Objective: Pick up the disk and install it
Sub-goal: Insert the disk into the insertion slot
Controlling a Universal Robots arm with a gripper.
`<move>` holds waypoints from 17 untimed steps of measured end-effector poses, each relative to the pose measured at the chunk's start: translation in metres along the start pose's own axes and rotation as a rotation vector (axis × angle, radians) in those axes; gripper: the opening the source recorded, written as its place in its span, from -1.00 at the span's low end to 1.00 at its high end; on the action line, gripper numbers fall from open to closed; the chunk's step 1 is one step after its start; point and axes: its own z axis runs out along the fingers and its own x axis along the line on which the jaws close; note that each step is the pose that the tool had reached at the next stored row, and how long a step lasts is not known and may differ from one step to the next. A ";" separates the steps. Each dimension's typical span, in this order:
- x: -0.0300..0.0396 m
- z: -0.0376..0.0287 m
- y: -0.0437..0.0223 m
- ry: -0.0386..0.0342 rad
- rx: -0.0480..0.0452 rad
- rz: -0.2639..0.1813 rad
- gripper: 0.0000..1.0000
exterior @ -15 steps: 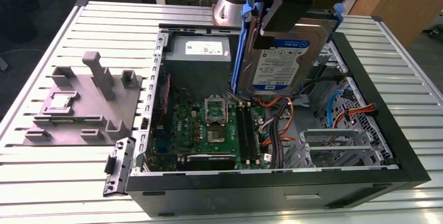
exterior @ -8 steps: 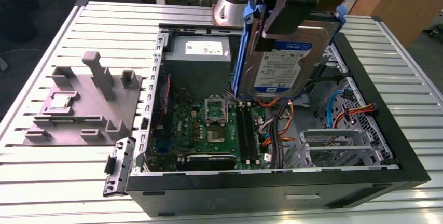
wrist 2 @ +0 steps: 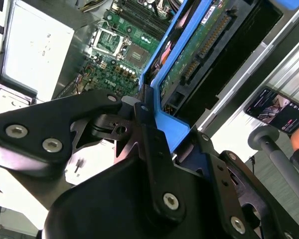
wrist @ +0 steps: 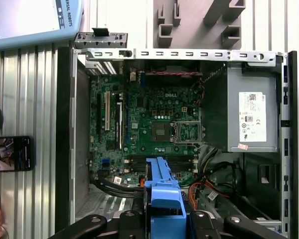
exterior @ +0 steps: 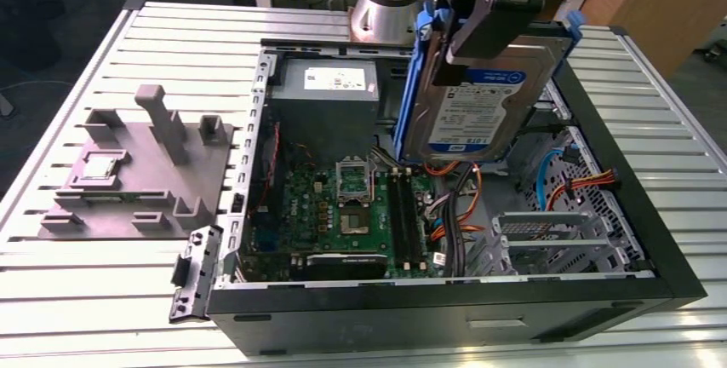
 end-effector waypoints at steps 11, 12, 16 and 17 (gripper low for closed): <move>0.0000 0.0000 -0.0003 -0.0001 0.0000 0.000 -0.26; 0.0000 0.0000 -0.0003 -0.0001 0.0000 0.000 -0.26; 0.0040 -0.0001 -0.0004 0.0003 0.0000 0.000 -0.26; 0.0060 0.0000 -0.0003 0.0003 0.0000 0.000 -0.26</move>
